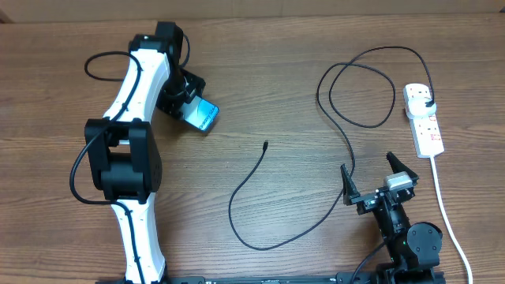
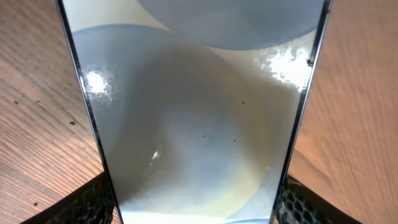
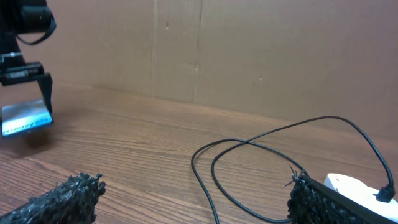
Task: Plug charger to phone and switch on socket
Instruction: 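Lift the phone with the left gripper and raise it upright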
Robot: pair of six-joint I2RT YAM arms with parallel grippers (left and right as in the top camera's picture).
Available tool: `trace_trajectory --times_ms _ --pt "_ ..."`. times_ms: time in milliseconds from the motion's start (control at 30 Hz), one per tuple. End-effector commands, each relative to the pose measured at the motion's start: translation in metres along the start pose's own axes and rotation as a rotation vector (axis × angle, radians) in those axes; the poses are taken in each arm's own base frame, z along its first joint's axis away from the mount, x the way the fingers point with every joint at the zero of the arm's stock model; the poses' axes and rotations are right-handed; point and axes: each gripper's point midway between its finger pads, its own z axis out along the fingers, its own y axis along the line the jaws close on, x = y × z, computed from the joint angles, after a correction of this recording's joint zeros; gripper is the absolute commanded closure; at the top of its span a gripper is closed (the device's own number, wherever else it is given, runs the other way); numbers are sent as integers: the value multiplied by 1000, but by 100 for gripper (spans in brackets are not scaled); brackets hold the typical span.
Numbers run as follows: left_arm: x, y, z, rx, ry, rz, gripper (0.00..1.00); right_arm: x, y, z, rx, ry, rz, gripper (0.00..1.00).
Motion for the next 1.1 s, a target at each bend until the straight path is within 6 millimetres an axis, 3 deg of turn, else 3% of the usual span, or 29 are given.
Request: trace_trajectory --times_ms 0,267,533,733,1067 --pt "5 -26 -23 96 11 109 96 2 1 0 -3 -4 -2 0" --pt "39 -67 -55 325 192 212 96 2 1 0 -3 -4 -2 0" --pt "93 -110 -103 650 546 272 96 2 1 0 -3 -4 -2 0" --pt "118 -116 -136 746 779 239 96 2 1 0 -3 -4 -2 0" --pt "136 -112 -167 808 988 230 96 2 1 0 -3 -4 -2 0"
